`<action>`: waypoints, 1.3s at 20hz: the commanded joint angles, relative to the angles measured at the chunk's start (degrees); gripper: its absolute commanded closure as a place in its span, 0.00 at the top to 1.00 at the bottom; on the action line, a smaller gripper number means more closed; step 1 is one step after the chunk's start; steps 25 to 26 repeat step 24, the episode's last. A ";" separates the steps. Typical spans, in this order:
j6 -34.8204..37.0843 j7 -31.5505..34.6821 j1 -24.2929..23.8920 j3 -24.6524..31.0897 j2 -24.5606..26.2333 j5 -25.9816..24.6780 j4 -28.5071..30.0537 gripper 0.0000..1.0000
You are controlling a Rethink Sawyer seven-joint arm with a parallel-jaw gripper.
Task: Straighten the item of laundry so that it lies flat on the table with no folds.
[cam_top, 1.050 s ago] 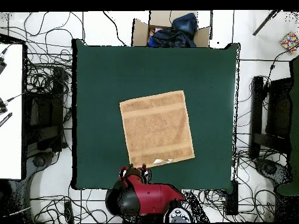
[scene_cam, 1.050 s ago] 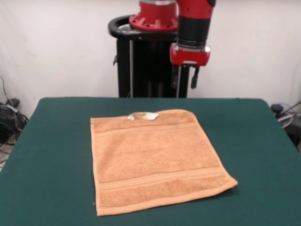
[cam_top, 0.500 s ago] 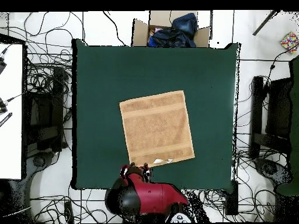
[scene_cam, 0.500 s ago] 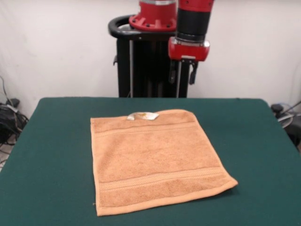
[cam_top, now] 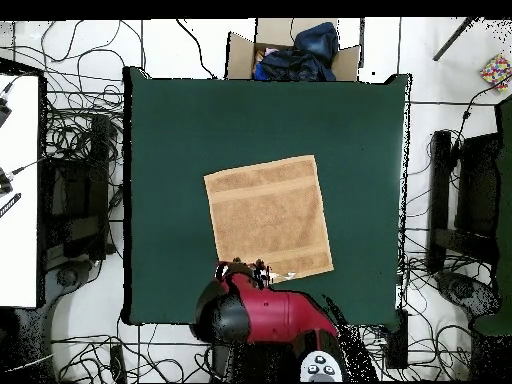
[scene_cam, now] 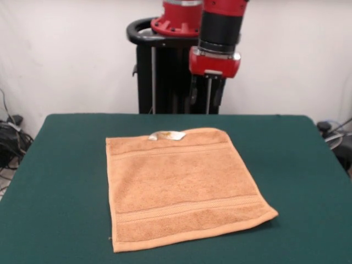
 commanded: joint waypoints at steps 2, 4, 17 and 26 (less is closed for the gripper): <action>6.32 5.20 -1.49 4.29 -1.81 2.51 -6.80 1.00; 7.29 6.01 -0.56 3.46 -2.30 3.00 -7.30 1.00; 12.32 5.09 -0.79 3.53 -3.39 3.26 -9.98 1.00; 13.60 5.39 -0.61 3.38 -3.40 2.66 -10.89 1.00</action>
